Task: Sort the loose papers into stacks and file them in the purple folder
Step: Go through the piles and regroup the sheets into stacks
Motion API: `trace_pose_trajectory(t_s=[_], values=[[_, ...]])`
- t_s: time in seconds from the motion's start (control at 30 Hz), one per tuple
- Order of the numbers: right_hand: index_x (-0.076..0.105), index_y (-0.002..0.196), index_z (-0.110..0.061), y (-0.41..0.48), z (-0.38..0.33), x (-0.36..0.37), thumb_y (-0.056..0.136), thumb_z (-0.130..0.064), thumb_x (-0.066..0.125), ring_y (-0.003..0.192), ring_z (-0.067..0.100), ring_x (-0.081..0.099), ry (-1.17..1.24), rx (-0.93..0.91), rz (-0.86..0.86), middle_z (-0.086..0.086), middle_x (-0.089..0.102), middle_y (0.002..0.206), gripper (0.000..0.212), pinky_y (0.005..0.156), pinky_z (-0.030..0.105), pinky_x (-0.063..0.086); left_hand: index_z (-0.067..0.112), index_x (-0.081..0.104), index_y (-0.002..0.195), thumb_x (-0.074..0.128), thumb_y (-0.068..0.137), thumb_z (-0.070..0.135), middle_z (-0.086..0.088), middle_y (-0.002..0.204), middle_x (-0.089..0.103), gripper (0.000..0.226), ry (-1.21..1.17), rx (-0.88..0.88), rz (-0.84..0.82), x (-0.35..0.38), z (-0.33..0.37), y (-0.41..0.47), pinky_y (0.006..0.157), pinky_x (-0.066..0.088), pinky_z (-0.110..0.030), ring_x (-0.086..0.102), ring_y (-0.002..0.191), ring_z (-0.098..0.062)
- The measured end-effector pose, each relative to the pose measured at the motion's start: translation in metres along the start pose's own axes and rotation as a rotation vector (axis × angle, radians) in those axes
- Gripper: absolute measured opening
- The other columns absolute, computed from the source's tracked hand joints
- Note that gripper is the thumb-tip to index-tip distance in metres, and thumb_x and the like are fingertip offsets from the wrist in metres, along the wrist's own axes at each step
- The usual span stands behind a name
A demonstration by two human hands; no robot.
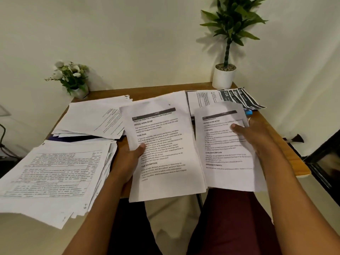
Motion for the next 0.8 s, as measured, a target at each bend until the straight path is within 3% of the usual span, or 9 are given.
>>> trace_pose_trajectory(t_s=[0.07, 0.23, 0.3, 0.37, 0.43, 0.5, 0.57, 0.7, 0.8], values=[[0.067, 0.105, -0.017, -0.005, -0.005, 0.013, 0.088, -0.018, 0.078, 0.082, 0.013, 0.076, 0.015, 0.055, -0.084, 0.002, 0.077, 0.099, 0.020, 0.069, 0.028, 0.059, 0.017, 0.060, 0.132, 0.060, 0.100, 0.013, 0.012, 0.117, 0.074, 0.032, -0.035, 0.021, 0.034, -0.001, 0.002, -0.003, 0.085, 0.057, -0.021, 0.070, 0.109, -0.007], [0.063, 0.121, -0.009, -0.023, 0.002, 0.087, 0.071, -0.031, 0.090, 0.094, 0.031, 0.075, 0.088, 0.158, -0.255, 0.011, 0.077, 0.105, 0.060, 0.085, 0.051, 0.060, 0.033, 0.063, 0.123, 0.068, 0.096, 0.027, 0.016, 0.114, 0.074, 0.028, 0.127, 0.070, 0.008, 0.001, 0.005, -0.008, 0.084, 0.057, -0.027, 0.071, 0.105, -0.008], [0.062, 0.121, -0.014, -0.026, 0.006, 0.115, 0.081, -0.032, 0.085, 0.093, 0.026, 0.075, 0.109, 0.136, -0.264, 0.006, 0.077, 0.104, 0.050, 0.081, 0.046, 0.062, 0.039, 0.062, 0.124, 0.068, 0.095, 0.037, 0.020, 0.115, 0.072, 0.030, 0.237, 0.095, -0.001, 0.003, 0.004, -0.010, 0.086, 0.057, -0.029, 0.071, 0.104, -0.005], [0.065, 0.100, -0.011, -0.035, 0.001, 0.138, 0.097, -0.021, 0.066, 0.079, 0.015, 0.070, 0.123, 0.114, -0.288, 0.001, 0.075, 0.086, 0.010, 0.068, 0.030, 0.058, 0.039, 0.060, 0.128, 0.066, 0.095, 0.045, 0.017, 0.117, 0.072, 0.034, 0.274, 0.089, -0.023, 0.005, 0.003, -0.014, 0.090, 0.058, -0.037, 0.071, 0.105, -0.008], [0.053, 0.075, -0.012, -0.038, 0.000, 0.153, 0.105, -0.011, 0.048, 0.058, 0.006, 0.057, 0.166, 0.137, -0.235, 0.000, 0.060, 0.064, 0.031, 0.057, 0.018, 0.047, 0.037, 0.060, 0.127, 0.066, 0.094, 0.047, 0.014, 0.115, 0.073, 0.035, 0.285, 0.093, -0.019, 0.007, 0.004, -0.016, 0.087, 0.061, -0.039, 0.073, 0.101, -0.010], [0.045, 0.069, -0.016, -0.042, 0.001, 0.158, 0.108, -0.010, 0.039, 0.055, 0.005, 0.049, 0.217, 0.149, -0.157, -0.001, 0.050, 0.065, 0.039, 0.056, 0.017, 0.042, 0.033, 0.060, 0.124, 0.069, 0.093, 0.045, 0.012, 0.110, 0.075, 0.034, 0.281, 0.082, 0.014, 0.009, 0.006, -0.018, 0.080, 0.063, -0.036, 0.074, 0.095, -0.010], [0.047, 0.067, -0.016, -0.041, 0.003, 0.159, 0.106, -0.008, 0.043, 0.056, 0.010, 0.050, 0.275, 0.120, -0.115, -0.004, 0.054, 0.057, 0.040, 0.055, 0.022, 0.041, 0.029, 0.058, 0.122, 0.071, 0.093, 0.039, 0.011, 0.108, 0.074, 0.033, 0.285, 0.072, 0.062, 0.011, 0.008, -0.019, 0.072, 0.063, -0.028, 0.074, 0.091, -0.008], [0.049, 0.063, -0.011, -0.042, 0.001, 0.156, 0.100, 0.002, 0.045, 0.040, 0.002, 0.052, 0.313, 0.108, -0.095, -0.011, 0.054, 0.041, 0.039, 0.042, 0.015, 0.040, 0.034, 0.042, 0.135, 0.075, 0.091, 0.029, 0.014, 0.125, 0.065, 0.055, 0.190, 0.063, 0.066, 0.009, 0.008, -0.018, 0.079, 0.062, -0.028, 0.070, 0.104, -0.009], [0.064, 0.060, -0.017, -0.042, -0.002, 0.158, 0.097, -0.002, 0.053, 0.054, 0.016, 0.056, 0.404, 0.107, -0.087, -0.006, 0.061, 0.050, 0.042, 0.054, 0.026, 0.043, 0.048, 0.019, 0.149, 0.073, 0.093, 0.019, 0.022, 0.124, 0.062, 0.083, 0.090, 0.053, -0.005, 0.008, 0.011, -0.022, 0.072, 0.059, -0.020, 0.069, 0.104, -0.005]])
Point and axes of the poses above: each hand's wrist, its own y-axis towards the middle knuckle, its own x-axis out of the palm, z = x × y, the point moved 1 cm from there along y, towards the middle knuckle
